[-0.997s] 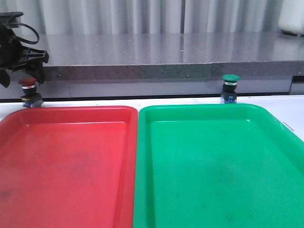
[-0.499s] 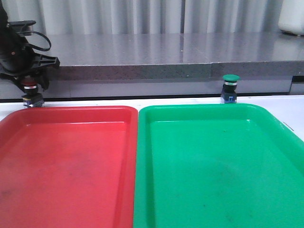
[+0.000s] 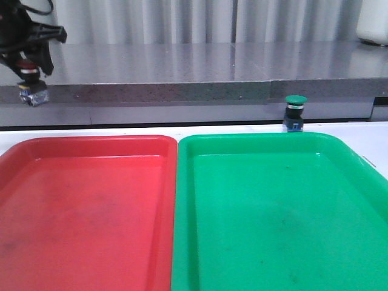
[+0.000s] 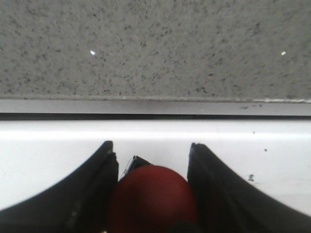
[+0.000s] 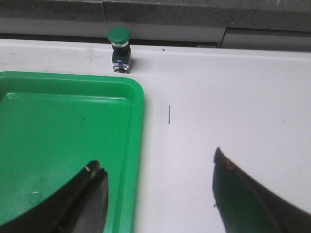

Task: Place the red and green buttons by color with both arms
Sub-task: 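Carry the red button with the left gripper into the red tray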

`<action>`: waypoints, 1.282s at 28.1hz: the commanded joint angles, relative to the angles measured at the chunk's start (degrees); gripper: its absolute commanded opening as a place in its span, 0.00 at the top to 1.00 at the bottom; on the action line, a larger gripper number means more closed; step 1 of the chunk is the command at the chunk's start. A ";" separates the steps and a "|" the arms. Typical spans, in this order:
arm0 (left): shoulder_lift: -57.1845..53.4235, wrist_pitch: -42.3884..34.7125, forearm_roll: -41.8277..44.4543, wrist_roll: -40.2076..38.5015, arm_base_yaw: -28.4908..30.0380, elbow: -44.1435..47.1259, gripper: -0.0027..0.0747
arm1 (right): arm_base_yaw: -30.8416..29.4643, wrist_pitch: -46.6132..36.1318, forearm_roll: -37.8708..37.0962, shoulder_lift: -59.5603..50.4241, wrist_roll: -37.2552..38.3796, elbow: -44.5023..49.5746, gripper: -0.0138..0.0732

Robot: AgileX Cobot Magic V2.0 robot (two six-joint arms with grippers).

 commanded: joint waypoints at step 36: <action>-31.25 -25.75 -8.84 8.30 -18.96 50.54 0.63 | 0.06 -3.97 -0.21 0.22 -0.51 -1.80 0.28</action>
